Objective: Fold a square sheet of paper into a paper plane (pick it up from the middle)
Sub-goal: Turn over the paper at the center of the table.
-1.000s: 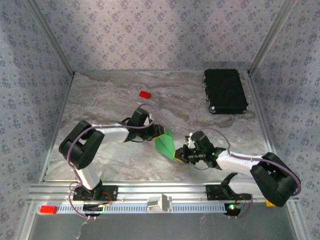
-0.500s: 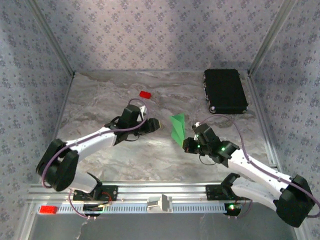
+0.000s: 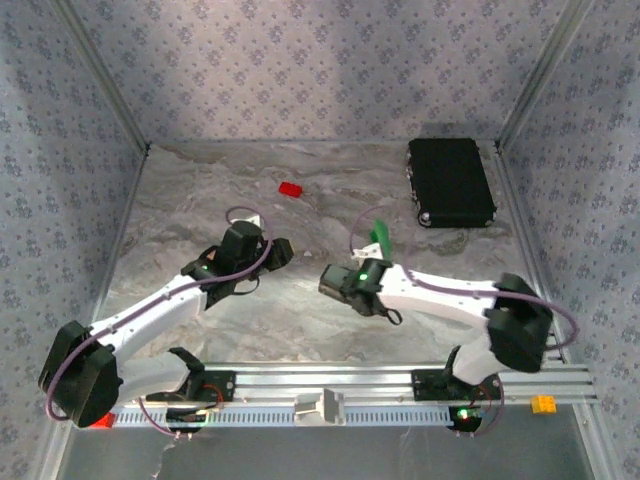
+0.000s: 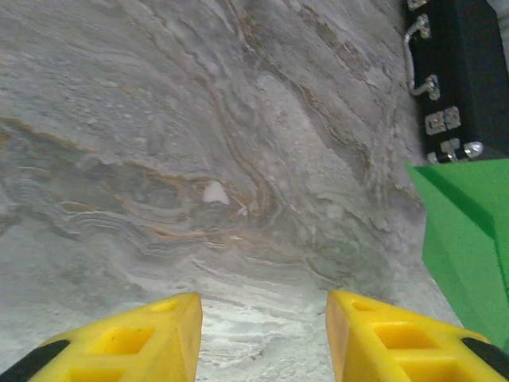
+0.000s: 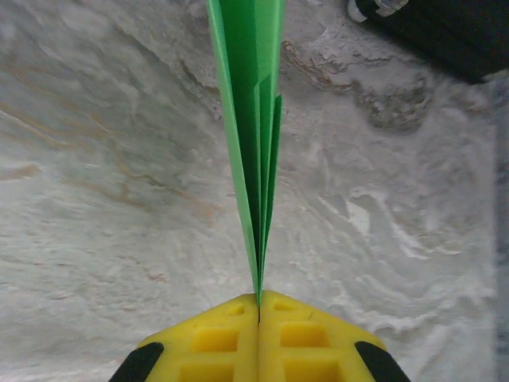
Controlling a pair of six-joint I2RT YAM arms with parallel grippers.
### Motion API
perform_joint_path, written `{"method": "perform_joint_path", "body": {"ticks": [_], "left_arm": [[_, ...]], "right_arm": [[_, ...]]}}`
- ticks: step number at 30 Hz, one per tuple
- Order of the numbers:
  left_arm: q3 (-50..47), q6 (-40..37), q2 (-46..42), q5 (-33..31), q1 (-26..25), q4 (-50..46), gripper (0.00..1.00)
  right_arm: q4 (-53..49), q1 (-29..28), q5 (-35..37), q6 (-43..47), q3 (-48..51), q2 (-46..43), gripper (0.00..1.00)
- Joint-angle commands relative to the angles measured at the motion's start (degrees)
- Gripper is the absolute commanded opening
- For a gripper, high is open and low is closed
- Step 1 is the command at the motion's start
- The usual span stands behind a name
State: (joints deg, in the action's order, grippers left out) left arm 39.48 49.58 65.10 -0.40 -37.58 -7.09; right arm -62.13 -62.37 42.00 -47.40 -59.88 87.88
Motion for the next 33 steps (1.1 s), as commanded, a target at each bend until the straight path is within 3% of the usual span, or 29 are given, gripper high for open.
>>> {"method": "perform_joint_path", "body": {"ticks": [1, 6, 10, 15, 18, 20, 24, 25, 29, 33], "left_arm": [[-1.75, 1.31, -2.81, -5.36, 1.24, -3.95, 0.45], [-4.40, 2.88, -7.05, -6.61, 4.01, -6.00, 0.45], [-6.15, 3.03, -10.15, -7.07, 5.57, -6.82, 0.45], [-6.57, 2.63, -10.87, -5.82, 6.30, -7.41, 0.46], [-7.09, 2.45, -9.65, -3.87, 6.51, -5.61, 0.47], [-7.14, 2.41, -7.94, -1.71, 6.52, -3.97, 0.44], [-6.67, 2.19, -3.97, 3.57, 6.51, 0.45, 0.36], [-6.33, 2.10, -3.20, 4.50, 6.44, 1.09, 0.35], [-5.17, 1.58, -0.02, 7.61, 5.96, 2.91, 0.33], [-4.47, 1.76, 2.87, 9.72, 5.11, 4.64, 0.32]], "right_arm": [[-2.93, -3.24, 2.97, 1.65, -2.26, 5.68, 0.02], [5.29, -6.91, -4.64, 6.98, -4.07, 12.41, 0.04], [8.33, -7.09, -8.67, 7.66, -4.83, 12.89, 0.12], [21.86, -3.20, -19.48, 8.61, 2.36, 2.20, 0.37], [27.31, 2.37, -24.53, 5.82, 8.22, -5.64, 0.46], [34.07, 8.69, -32.85, 6.10, 12.84, -9.76, 0.42], [48.36, 20.43, -49.76, 6.64, 21.73, -15.28, 0.20], [50.52, 22.20, -52.30, 6.16, 23.09, -15.76, 0.18], [55.58, 27.17, -60.51, 5.52, 25.63, -14.60, 0.12], [58.70, 28.10, -64.48, 5.07, 25.60, -10.31, 0.10]]}}
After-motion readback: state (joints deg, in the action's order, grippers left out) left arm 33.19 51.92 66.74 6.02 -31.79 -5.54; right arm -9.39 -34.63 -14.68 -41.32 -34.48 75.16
